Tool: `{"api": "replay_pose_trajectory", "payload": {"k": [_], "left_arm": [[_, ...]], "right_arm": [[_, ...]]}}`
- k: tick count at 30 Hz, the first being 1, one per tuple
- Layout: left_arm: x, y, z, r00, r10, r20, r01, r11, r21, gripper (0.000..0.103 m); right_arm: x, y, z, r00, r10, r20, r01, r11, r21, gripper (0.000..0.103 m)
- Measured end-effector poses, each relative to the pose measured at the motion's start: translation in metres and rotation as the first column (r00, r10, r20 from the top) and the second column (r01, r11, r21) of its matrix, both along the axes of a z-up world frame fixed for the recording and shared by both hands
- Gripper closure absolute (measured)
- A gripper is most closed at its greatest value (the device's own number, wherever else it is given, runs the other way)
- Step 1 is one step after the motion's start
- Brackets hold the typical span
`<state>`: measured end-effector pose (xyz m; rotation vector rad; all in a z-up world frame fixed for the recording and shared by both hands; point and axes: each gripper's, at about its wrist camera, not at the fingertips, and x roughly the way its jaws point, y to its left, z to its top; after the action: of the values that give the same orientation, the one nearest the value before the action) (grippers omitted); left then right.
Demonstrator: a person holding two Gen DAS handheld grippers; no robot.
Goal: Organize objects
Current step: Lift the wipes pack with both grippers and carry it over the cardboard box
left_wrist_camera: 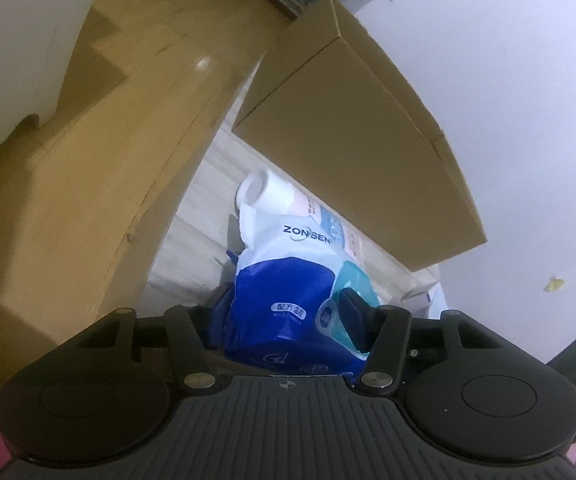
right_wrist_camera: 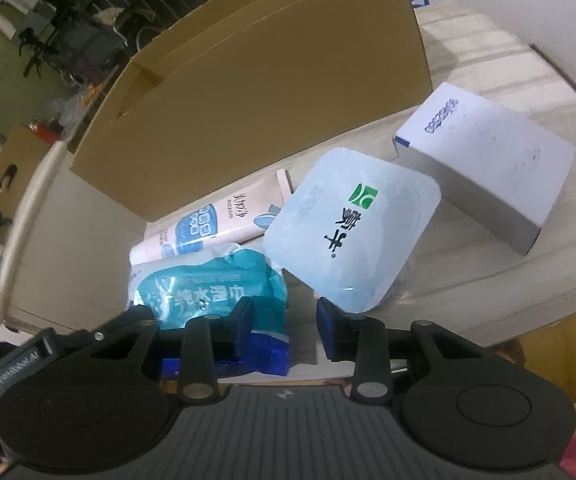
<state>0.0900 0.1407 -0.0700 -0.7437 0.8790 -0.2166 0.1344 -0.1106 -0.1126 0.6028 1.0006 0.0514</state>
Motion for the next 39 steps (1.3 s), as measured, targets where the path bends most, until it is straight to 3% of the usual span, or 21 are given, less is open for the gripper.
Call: {"api": "replay_pose_trajectory", "payload": {"k": [3, 8, 13, 17, 39], "left_arm": [[-0.004, -0.005, 0.002, 1.0, -0.015, 0.018, 0.014, 0.999, 0.045, 0.052], [-0.011, -0.006, 0.003, 1.0, 0.002, 0.031, -0.004, 0.999, 0.05, 0.058], [-0.016, -0.017, 0.011, 0.998, -0.017, 0.061, 0.009, 0.99, 0.139, 0.059], [-0.022, -0.009, 0.01, 0.998, -0.012, 0.065, 0.004, 0.992, 0.122, 0.06], [-0.023, -0.012, 0.042, 0.986, -0.003, 0.165, -0.022, 0.989, 0.149, 0.061]], "right_arm": [[0.001, 0.003, -0.001, 1.0, 0.027, 0.014, -0.028, 0.999, 0.026, 0.073], [0.003, 0.009, 0.002, 0.997, 0.064, 0.039, -0.063, 0.998, -0.021, 0.075], [-0.004, 0.024, 0.009, 0.991, 0.117, 0.072, -0.109, 0.988, -0.107, 0.079], [-0.006, 0.021, 0.009, 0.988, 0.132, 0.08, -0.126, 0.989, -0.079, 0.079], [-0.02, 0.038, 0.047, 0.951, 0.176, 0.255, -0.123, 0.97, -0.212, 0.079]]}}
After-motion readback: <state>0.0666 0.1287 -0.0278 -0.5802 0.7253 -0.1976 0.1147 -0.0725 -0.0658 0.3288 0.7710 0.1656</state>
